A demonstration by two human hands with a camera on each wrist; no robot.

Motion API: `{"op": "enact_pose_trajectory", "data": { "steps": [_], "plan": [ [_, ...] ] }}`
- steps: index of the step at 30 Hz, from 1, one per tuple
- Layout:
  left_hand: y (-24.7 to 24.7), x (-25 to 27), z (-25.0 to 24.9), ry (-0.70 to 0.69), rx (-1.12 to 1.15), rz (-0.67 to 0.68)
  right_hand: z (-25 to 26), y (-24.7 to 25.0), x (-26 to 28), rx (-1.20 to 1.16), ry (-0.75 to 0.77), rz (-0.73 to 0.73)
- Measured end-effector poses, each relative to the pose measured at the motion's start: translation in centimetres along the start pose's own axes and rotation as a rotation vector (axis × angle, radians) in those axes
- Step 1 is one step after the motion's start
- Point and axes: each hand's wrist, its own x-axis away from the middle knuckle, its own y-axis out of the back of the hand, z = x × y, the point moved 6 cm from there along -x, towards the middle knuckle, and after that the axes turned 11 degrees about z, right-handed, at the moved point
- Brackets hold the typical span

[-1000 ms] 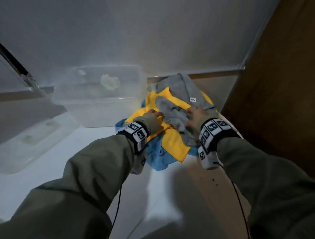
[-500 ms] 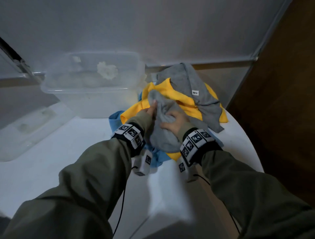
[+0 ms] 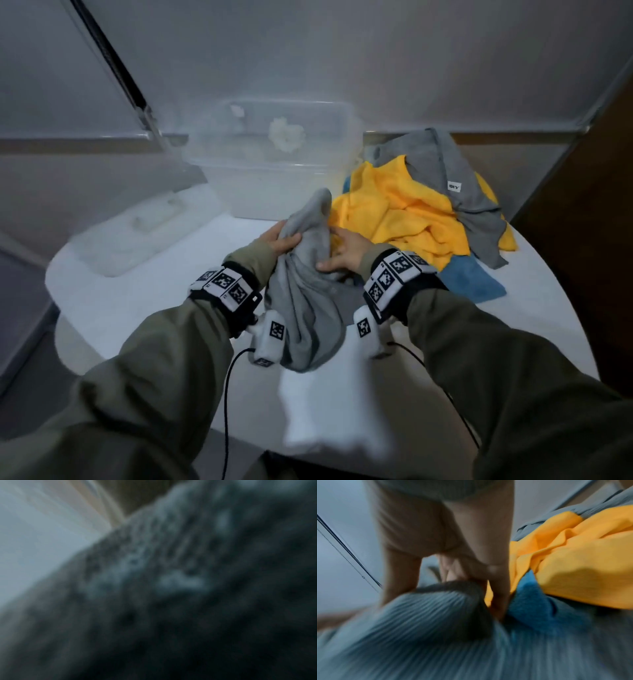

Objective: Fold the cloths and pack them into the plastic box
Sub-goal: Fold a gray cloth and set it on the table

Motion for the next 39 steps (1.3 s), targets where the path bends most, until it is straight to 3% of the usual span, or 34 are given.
{"op": "enact_pose_trajectory", "data": {
  "steps": [2, 5, 7, 10, 12, 14, 16, 18, 21, 22, 24, 25, 27, 29, 31, 32, 35, 39],
  "plan": [
    [3.5, 1.6, 0.5, 0.116, -0.193, -0.052, 0.3, -1.5, -1.0, 0.215, -0.159, 0.147],
    [9.5, 4.6, 1.8, 0.416, -0.332, -0.045, 0.6, -1.2, -2.6, 0.357, -0.298, 0.137],
    [13.2, 6.3, 1.8, 0.534, -0.501, -0.127, 1.1, -0.1, -3.6, 0.46, -0.352, -0.037],
    [17.4, 8.2, -0.1, 0.516, -1.038, -0.46, 3.2, -0.4, -4.1, 0.627, -0.324, -0.459],
    [18.1, 8.5, 0.7, 0.472, -1.04, -0.495, 4.2, -2.4, -5.0, 0.724, -0.22, -0.588],
    [17.2, 7.7, 2.8, 0.449, -0.983, -0.363, 4.0, -5.6, -7.1, 0.863, -0.173, -0.456],
    [15.1, 6.9, 5.7, 0.465, -1.023, -0.149, 2.2, -8.6, -8.7, 0.976, -0.28, -0.251],
    [13.5, 6.7, 8.7, 0.567, -1.142, 0.058, 0.4, -10.8, -9.4, 1.041, -0.366, -0.131],
    [14.6, 7.4, 11.2, 0.724, -1.353, 0.204, 0.4, -12.5, -9.8, 1.175, -0.353, 0.014],
    [15.2, 7.9, 11.2, 0.753, -1.408, 0.245, 0.7, -12.5, -9.8, 1.149, -0.357, 0.109],
    [17.0, 8.0, 10.9, 0.776, -1.484, 0.326, 1.3, -12.2, -9.5, 0.883, -0.416, 0.297],
    [17.8, 7.8, 10.3, 0.765, -1.449, 0.343, 1.7, -11.6, -9.6, 0.75, -0.423, 0.287],
    [19.5, 7.4, 8.7, 0.703, -1.196, 0.249, 3.0, -8.7, -10.1, 0.735, -0.392, 0.013],
    [21.3, 7.2, 6.9, 0.619, -0.962, 0.013, 2.8, -6.7, -10.5, 0.818, -0.41, -0.216],
    [22.8, 7.3, 6.3, 0.609, -0.955, -0.209, 2.0, -7.1, -11.0, 0.879, -0.426, -0.184],
    [22.9, 7.4, 6.4, 0.626, -0.979, -0.25, 1.4, -7.7, -11.2, 0.93, -0.449, -0.139],
    [22.3, 7.5, 8.0, 0.73, -0.96, -0.231, -0.9, -9.2, -11.0, 0.964, -0.528, -0.058],
    [21.3, 6.3, 8.2, 0.745, -1.134, -0.046, 0.6, -9.1, -11.4, 1.042, -0.435, -0.04]
  ]
}}
